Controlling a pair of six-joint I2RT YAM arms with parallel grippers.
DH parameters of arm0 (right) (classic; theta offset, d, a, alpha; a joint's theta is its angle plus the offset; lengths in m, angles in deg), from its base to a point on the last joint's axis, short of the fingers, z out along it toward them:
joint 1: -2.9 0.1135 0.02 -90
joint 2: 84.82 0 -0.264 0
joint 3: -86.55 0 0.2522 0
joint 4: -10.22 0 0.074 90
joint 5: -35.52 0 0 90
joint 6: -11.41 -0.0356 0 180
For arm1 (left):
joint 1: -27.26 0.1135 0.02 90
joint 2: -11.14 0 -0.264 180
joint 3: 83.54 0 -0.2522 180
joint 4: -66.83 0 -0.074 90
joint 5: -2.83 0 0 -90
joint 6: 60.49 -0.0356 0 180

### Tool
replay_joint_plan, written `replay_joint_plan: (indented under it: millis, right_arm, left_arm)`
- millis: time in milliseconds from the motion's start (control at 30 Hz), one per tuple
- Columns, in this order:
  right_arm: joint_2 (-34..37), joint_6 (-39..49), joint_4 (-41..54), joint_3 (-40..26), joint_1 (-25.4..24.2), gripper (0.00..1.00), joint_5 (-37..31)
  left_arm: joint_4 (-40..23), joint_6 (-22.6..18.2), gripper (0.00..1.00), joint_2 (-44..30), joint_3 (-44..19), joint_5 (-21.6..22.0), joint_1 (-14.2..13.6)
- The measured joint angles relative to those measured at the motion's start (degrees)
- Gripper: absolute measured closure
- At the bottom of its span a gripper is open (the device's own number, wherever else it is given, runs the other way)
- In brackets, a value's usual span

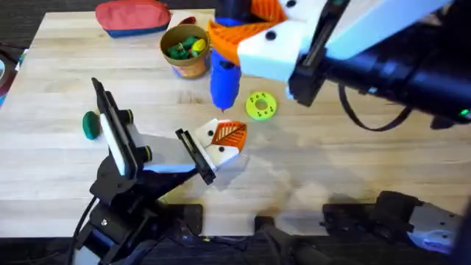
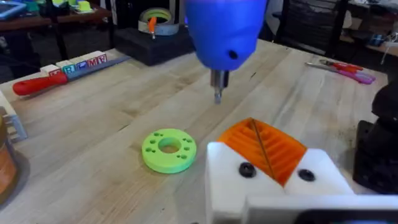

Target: Pick up the gripper from the table and insert it into the empty holder that is missing its gripper. Then pick up a screw, insert it into the mounting hole, and use the screwdriver to tighten it. Finally, clean up the table by picking up the vegetable and placing it into the bucket.

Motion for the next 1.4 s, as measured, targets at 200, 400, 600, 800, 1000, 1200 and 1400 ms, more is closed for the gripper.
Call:
replay_joint_plan:
  millis: [200, 400, 600, 800, 1000, 1200, 1400]
  right_arm:
    - [0.0, -1.2, -6.1, 4.3, 3.6, 0.996, 0.2]
    - [-1.2, -1.3, -6.7, 4.9, 4.9, 0.996, 0.2]
    - [-2.3, -2.3, -9.0, 7.1, 5.0, 0.996, 0.6]
    - [-2.3, -2.7, -9.2, 7.5, 5.0, 0.996, 1.3]
    - [-2.3, -2.7, -9.2, 7.5, 5.0, 0.996, 1.7]
    - [-1.0, -2.6, -10.3, 7.5, 5.0, 0.996, 1.8]
    - [-0.6, -2.6, -10.6, 7.5, 5.0, 0.996, 1.9]
  left_arm:
    - [0.0, 0.0, 0.996, 0.0, 0.0, 0.0, 0.0]
    - [0.0, 0.0, 0.996, 0.0, 0.0, 0.0, 0.0]
    - [0.0, 0.0, 0.996, 0.0, 0.0, 0.0, 0.0]
    - [0.0, 0.0, 0.996, 0.0, 0.0, 0.0, 0.0]
    - [0.0, 0.0, 0.996, 0.0, 0.0, 0.0, 0.0]
    - [0.0, 0.0, 0.996, 0.0, 0.0, 0.0, 0.0]
    - [0.0, 0.0, 0.996, 0.0, 0.0, 0.0, 0.0]
